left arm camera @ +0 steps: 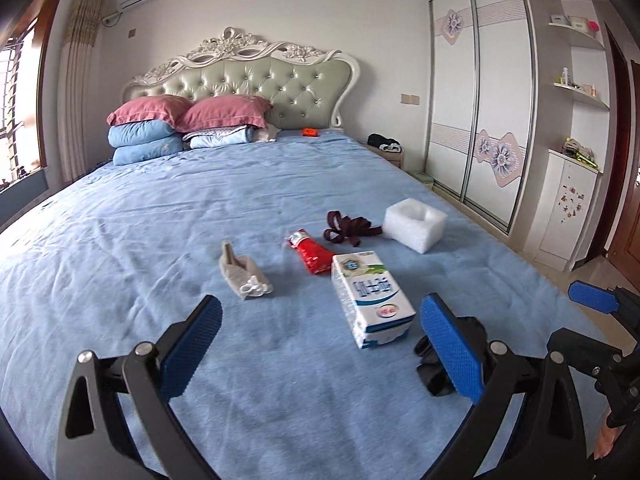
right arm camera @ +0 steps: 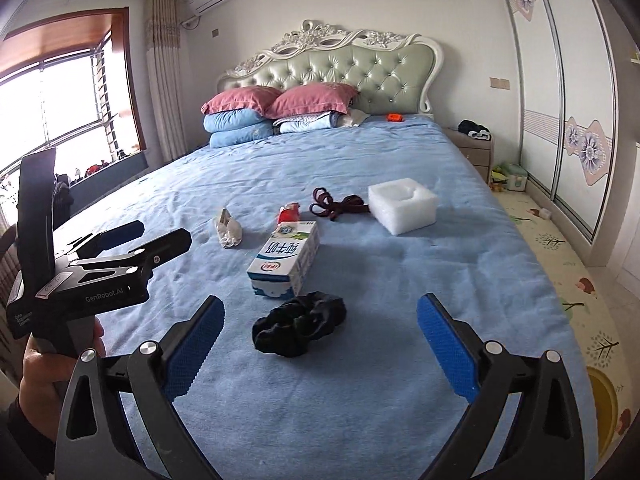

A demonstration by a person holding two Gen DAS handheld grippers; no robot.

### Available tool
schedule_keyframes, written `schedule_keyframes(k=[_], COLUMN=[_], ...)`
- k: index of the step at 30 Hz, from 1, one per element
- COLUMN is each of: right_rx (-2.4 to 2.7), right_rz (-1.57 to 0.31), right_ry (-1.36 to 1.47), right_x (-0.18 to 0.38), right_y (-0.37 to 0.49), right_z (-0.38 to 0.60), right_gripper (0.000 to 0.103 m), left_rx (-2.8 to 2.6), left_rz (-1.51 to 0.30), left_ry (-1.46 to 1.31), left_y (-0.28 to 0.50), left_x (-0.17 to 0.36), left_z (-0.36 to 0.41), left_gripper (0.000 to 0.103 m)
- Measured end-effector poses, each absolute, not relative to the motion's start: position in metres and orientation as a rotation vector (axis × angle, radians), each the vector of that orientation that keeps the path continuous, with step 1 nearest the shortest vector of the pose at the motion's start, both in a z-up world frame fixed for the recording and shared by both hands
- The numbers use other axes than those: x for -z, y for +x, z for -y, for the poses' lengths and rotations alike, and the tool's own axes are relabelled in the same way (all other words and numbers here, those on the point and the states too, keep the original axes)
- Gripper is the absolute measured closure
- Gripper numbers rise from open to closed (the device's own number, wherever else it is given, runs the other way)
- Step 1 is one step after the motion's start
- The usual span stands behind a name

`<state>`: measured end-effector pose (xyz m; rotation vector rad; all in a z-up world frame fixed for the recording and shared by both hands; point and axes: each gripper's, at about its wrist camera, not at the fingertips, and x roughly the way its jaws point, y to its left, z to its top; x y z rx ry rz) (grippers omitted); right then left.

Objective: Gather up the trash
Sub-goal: 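Move both tools back over the bed toward the milk carton, then grasp the black cloth with the right gripper, then grasp the white milk carton with the left gripper while the right holds the black cloth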

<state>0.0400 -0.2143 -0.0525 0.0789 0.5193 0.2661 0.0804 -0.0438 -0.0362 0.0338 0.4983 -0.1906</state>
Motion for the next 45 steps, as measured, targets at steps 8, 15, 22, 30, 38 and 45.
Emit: schedule_keyframes(k=[8,15,22,30,38,45], right_rx=[-0.246,-0.250,-0.308,-0.281,-0.270,-0.264], right_rz=[-0.653,-0.767,-0.815,-0.669,-0.631,-0.626], right_ry=[0.031,-0.004,0.003,0.118,0.150,0.167], right_x=[0.076,0.097,0.104,0.071,0.057,0.059], right_y=[0.077,0.101,0.107,0.084,0.079,0.078], right_z=[0.185,0.174,0.180,0.225,0.257,0.273], right_gripper=[0.010,0.030,0.090,0.093,0.093,0.092], left_rx=[0.150,0.158,0.189,0.246,0.252,0.202], left_rz=[-0.548,-0.563,-0.585,-0.635,-0.774,-0.872], left_ry=[-0.021,-0.003,0.021,0.058,0.063,0.027], left_y=[0.089,0.097,0.103,0.119,0.160,0.192], left_x=[0.061,0.066,0.069,0.071,0.088,0.107], left_z=[0.006,0.014,0.034,0.074,0.122,0.129], left_gripper=[0.004,0.004,0.004,0.004,0.004,0.006])
